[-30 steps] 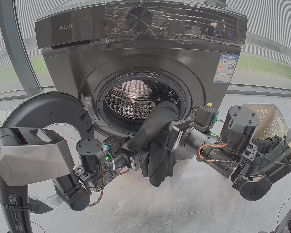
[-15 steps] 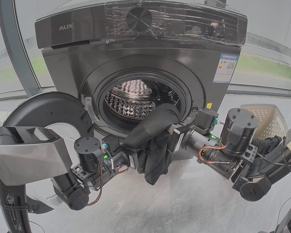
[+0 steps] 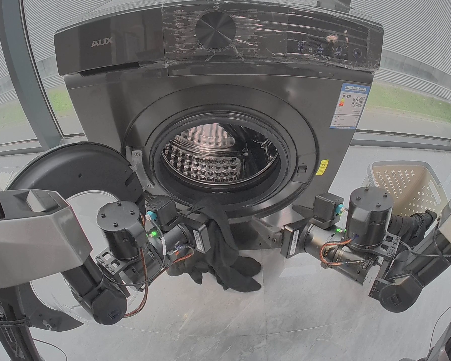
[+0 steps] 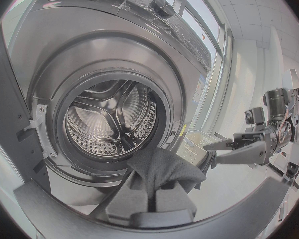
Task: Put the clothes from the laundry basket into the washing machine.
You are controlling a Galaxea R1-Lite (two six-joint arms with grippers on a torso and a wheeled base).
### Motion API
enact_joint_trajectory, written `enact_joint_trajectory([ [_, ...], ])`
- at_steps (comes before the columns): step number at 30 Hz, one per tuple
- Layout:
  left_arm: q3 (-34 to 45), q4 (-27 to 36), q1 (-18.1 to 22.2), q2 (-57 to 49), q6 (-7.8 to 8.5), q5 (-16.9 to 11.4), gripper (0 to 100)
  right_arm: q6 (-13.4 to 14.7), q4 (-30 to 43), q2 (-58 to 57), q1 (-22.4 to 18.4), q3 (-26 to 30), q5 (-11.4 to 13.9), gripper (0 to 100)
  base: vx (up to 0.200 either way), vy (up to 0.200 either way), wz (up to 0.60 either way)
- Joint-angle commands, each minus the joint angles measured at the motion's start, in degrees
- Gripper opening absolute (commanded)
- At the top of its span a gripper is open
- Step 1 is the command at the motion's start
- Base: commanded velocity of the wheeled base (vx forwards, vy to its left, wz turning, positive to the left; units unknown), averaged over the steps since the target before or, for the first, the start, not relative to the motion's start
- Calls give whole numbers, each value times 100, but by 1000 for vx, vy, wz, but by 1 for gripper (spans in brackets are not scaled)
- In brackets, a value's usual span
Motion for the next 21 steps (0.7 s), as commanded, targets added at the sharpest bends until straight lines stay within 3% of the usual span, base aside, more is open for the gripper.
enact_joint_trajectory([
  [1,48,-17,-48,-82,0,0,0,-66,11,66,-41,147,9,100,0,0,0],
  [13,75,-17,-48,-29,0,53,0,-207,-94,286,425,103,185,100,0,0,0],
  [21,22,-17,-39,-29,0,167,0,-225,-103,681,741,-310,282,100,0,0,0],
])
